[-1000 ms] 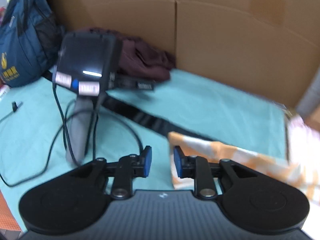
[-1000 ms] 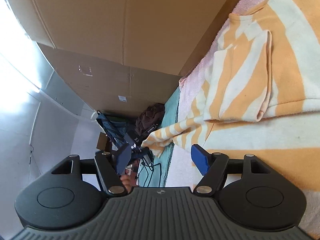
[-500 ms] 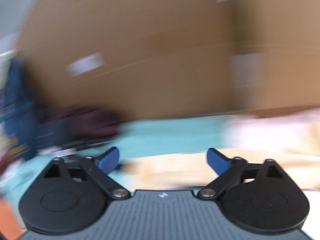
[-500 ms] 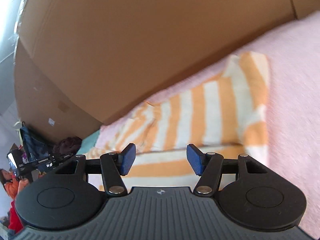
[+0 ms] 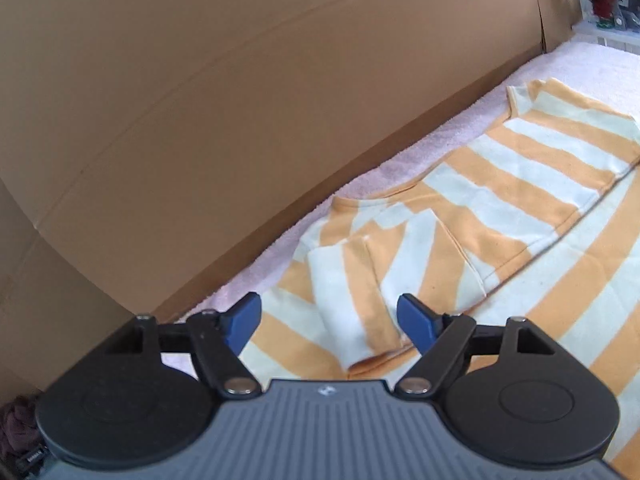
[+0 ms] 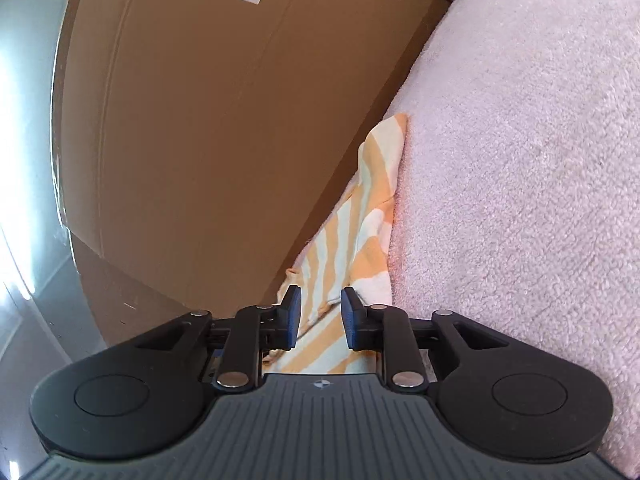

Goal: Fold clothes

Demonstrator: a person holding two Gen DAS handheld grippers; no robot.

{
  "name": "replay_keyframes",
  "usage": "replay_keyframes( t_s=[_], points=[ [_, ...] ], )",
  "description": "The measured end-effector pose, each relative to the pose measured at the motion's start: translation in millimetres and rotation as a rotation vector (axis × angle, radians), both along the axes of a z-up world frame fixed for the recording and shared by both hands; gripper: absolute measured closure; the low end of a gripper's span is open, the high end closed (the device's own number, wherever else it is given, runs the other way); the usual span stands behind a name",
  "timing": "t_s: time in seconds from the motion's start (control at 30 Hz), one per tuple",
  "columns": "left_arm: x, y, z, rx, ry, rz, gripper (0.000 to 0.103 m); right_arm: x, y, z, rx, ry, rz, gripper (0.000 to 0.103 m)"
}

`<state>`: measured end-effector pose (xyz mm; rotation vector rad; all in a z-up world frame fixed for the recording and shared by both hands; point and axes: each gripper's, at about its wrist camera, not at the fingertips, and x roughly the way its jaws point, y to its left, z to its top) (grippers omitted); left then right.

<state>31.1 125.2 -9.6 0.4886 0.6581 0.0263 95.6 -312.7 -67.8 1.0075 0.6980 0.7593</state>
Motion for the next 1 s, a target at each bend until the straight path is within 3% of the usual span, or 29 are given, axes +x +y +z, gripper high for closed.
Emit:
replay_keyframes(
  t_s=[0.1, 0.2, 0.37, 0.47, 0.6, 0.67, 0.7, 0.73, 0.8, 0.87, 1.0],
  points=[
    [-9, -4, 5, -0.040, 0.008, -0.035, 0.028, 3, 2, 3, 0.020, -0.002, 0.006, 0.075],
    [-25, -13, 12, -0.084, 0.007, -0.132, 0.023, 3, 2, 3, 0.043, -0.004, 0.012, 0.071],
    [-25, -38, 3, 0.022, 0.014, -0.184, 0.025, 7, 1, 1, 0.079, -0.001, 0.023, 0.066],
    [-11, -42, -6, 0.013, 0.049, -0.188, 0.044, 8, 1, 0, 0.083, -0.003, 0.024, 0.066],
    [-4, -37, -9, -0.056, 0.059, -0.176, 0.051, 9, 2, 1, 0.071, -0.007, 0.022, 0.067],
    [-4, -33, -8, -0.080, 0.058, -0.174, 0.062, 9, 3, 2, 0.058, -0.010, 0.021, 0.067],
    [-4, -30, -6, -0.099, 0.056, -0.166, 0.077, 9, 3, 2, 0.054, -0.011, 0.020, 0.067],
    [-4, -27, -5, -0.118, 0.055, -0.159, 0.085, 9, 4, 2, 0.053, -0.011, 0.019, 0.066],
    [-4, -21, -2, -0.157, 0.051, -0.144, 0.087, 9, 4, 2, 0.053, -0.011, 0.017, 0.066],
    [-4, -15, 1, -0.195, 0.048, -0.128, 0.096, 6, 2, 3, 0.053, -0.011, 0.018, 0.066],
    [-4, -3, 6, -0.272, 0.041, -0.097, 0.097, 5, 1, 3, 0.054, -0.011, 0.017, 0.066]
  ],
)
